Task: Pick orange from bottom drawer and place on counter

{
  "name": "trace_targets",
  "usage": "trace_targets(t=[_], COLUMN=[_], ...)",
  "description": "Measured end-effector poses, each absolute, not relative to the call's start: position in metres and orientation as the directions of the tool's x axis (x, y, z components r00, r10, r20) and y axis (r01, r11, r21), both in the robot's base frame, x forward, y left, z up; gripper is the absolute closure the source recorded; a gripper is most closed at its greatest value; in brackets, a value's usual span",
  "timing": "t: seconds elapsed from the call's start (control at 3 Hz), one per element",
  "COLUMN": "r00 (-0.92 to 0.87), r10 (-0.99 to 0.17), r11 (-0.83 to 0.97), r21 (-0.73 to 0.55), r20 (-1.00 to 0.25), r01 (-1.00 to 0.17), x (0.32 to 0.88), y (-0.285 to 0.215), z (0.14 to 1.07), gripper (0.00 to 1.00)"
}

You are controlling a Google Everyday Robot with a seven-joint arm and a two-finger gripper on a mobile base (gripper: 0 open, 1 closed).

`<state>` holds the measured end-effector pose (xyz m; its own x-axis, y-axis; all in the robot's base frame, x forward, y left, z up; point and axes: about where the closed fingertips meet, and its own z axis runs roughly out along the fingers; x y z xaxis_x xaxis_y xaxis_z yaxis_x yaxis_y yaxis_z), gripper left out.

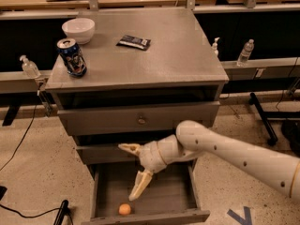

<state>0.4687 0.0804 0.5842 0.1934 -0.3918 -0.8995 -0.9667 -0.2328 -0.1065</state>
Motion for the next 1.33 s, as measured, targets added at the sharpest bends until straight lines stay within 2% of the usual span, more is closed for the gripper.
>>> trace_targets(t=[0.33, 0.67, 1.0, 1.33], r00=[0.100, -0.008, -0.007, 0.020], r10=[-0.378, -0.458, -0.470, -0.493], r11=[-0.132, -0.042, 0.003, -0.036], r21=[-0.053, 0.031, 0.006, -0.003], r20=[-0.921, -0.889, -0.883, -0.870], r01=[-0.990, -0.999, -1.000, -0.999], x=[0.452, 0.446, 0.460, 0.460], y=[0.092, 0.097, 0.095, 0.102], z=[0.455, 0.391, 0.389, 0.387], gripper=[0.00, 0.00, 0.00, 0.00])
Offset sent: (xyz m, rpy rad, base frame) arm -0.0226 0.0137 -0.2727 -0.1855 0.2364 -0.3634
